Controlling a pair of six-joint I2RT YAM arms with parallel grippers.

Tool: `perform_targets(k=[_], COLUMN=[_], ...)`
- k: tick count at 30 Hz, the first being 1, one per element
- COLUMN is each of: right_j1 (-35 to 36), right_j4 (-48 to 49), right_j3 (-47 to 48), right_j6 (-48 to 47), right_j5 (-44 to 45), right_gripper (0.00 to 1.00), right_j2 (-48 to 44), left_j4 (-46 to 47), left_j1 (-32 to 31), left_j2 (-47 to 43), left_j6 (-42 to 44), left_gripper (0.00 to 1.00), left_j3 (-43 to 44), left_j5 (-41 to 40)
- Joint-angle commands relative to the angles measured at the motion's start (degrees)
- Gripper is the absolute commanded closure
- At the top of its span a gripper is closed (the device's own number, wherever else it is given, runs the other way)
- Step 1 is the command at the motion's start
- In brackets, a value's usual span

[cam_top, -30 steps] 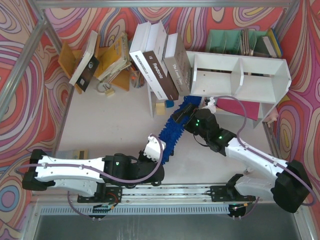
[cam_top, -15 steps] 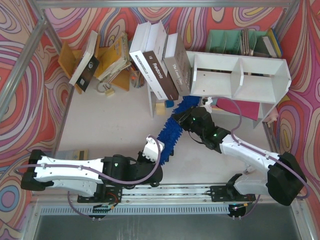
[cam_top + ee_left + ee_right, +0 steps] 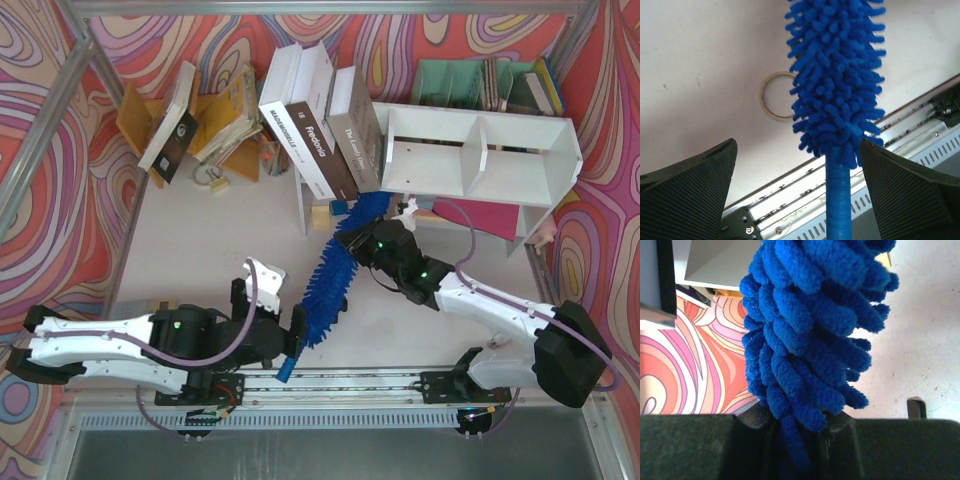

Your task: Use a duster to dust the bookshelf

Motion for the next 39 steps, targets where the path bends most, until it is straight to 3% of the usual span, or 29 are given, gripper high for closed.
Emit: perform_targets(k=[1,5,8,14,20,24,32,37,39], right_j1=[3.6,9.2,12.1,14.8,17.1,18.2,19.5,20.0,20.2], right_j4=[1.6,-2.3,-3.0,-4.9,-5.4,-6.2,-6.9,-7.7,-8.6], right_j3=[-0.2,-1.0,-2.3,-1.2,1.6,3.2,3.5,3.1,2.9], right_j6=[5.1,12.2,18.1,19.8,20.8,21.2,21.6,22.4,22.6], right_j5=[5.0,11.6,13.6,17.4,20.1,21.9,23.0,22.6,22.9], right_gripper=[0.84,0.84,0.84,0.84,0.84,0.83,0.82,0.80,0.77], right_j2=[0.3,0.1,0.7,2.3,4.5,5.1,3.8,2.7,1.9], left_j4=[-6.6,-16.2,-16.5,-3.2,5.7,8.7,7.3,5.8,5.7], left_j1=[-0.3,-0.3,-0.3,-0.3,-0.2,3.5,7.2,9.1,9.5], left_j2=[-2.5,-5.2,-8.4,-10.1,2.6,8.4,9.0,10.3,10.9], left_j6=[-2.4,-9.6,-9.6,2.8,8.1,7.6,5.3,5.7,6.9], left_gripper=[0.02,0.02,0.02,0.02,0.01,0.03,0.10,0.20,0.28], left_j3=[1.6,4.5,4.4,1.4,3.9,3.5,-0.9,-2.3,-2.7], left_j5=[-8.3,-19.6,-22.9,-14.6,-2.2,8.9,10.0,7.5,7.5])
